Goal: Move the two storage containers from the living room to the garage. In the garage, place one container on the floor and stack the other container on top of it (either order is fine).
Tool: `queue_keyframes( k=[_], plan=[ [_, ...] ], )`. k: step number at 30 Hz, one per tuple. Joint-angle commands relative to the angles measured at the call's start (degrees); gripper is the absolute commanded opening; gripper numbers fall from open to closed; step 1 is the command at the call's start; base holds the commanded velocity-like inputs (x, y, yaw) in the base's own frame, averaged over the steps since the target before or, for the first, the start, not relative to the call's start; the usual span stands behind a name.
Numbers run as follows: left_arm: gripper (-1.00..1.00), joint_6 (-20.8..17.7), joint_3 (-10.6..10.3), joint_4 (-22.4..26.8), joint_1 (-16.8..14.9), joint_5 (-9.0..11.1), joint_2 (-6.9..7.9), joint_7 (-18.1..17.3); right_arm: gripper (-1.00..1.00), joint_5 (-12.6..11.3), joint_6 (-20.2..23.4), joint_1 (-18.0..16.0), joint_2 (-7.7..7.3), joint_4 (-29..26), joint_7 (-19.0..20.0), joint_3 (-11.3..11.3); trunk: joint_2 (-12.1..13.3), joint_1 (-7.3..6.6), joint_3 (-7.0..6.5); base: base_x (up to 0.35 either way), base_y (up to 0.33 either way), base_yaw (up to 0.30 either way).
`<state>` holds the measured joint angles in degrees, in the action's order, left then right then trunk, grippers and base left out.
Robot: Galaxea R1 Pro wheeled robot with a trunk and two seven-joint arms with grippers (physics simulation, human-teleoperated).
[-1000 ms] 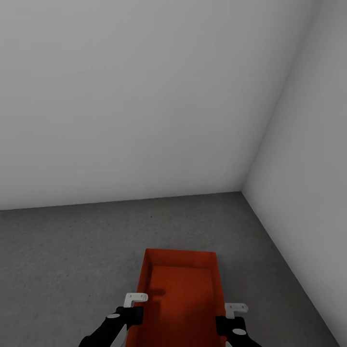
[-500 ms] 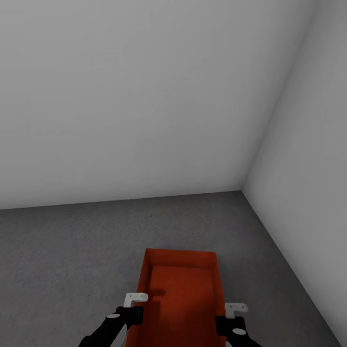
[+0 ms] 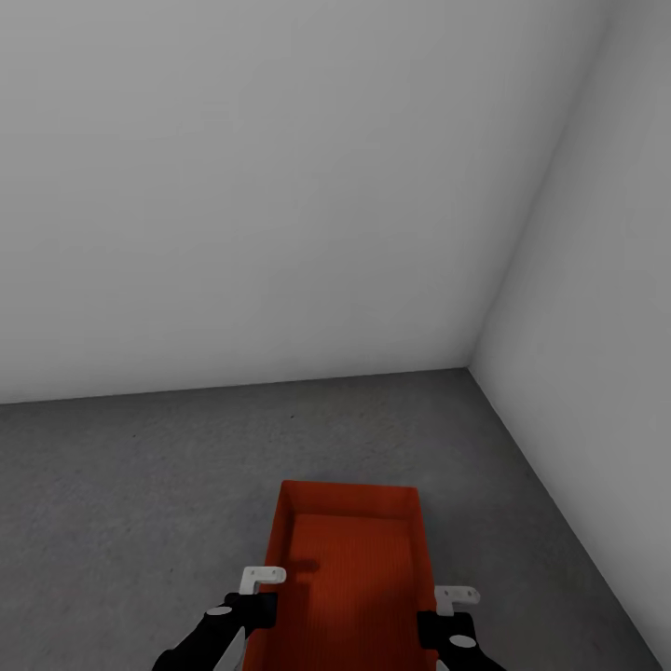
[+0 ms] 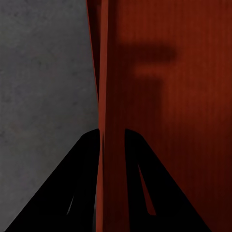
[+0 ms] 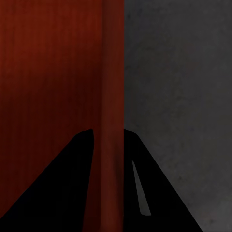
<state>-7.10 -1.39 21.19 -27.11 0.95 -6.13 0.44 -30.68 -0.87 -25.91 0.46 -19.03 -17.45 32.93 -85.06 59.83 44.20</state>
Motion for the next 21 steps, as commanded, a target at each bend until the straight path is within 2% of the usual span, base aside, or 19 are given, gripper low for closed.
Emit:
queue_keyframes(
  k=[1,6,10,21],
  plan=[
    [-1.00,-0.4,1.0,0.2,0.0,-0.9,0.07,0.9,-1.00,-0.1,-0.2,0.0,-0.98,0.1,-0.7,0.2,0.0,0.00,0.04,0.000,0.000,0.000],
    [-1.00,-0.4,1.0,0.2,0.0,-0.9,0.07,0.9,-1.00,-0.1,-0.2,0.0,-0.98,0.1,-0.7,0.2,0.0,0.00,0.04,0.000,0.000,0.000],
    [-1.00,-0.4,1.0,0.2,0.0,-0.9,0.07,0.9,-1.00,-0.1,-0.2,0.0,-0.98,0.1,-0.7,0.2,-1.6,0.87,0.76,0.000,0.000,0.000],
    [-1.00,-0.4,1.0,0.2,0.0,-0.9,0.07,0.9,-1.00,-0.1,-0.2,0.0,-0.98,0.1,-0.7,0.2,-1.6,0.87,0.76,0.000,0.000,0.000]
  ],
)
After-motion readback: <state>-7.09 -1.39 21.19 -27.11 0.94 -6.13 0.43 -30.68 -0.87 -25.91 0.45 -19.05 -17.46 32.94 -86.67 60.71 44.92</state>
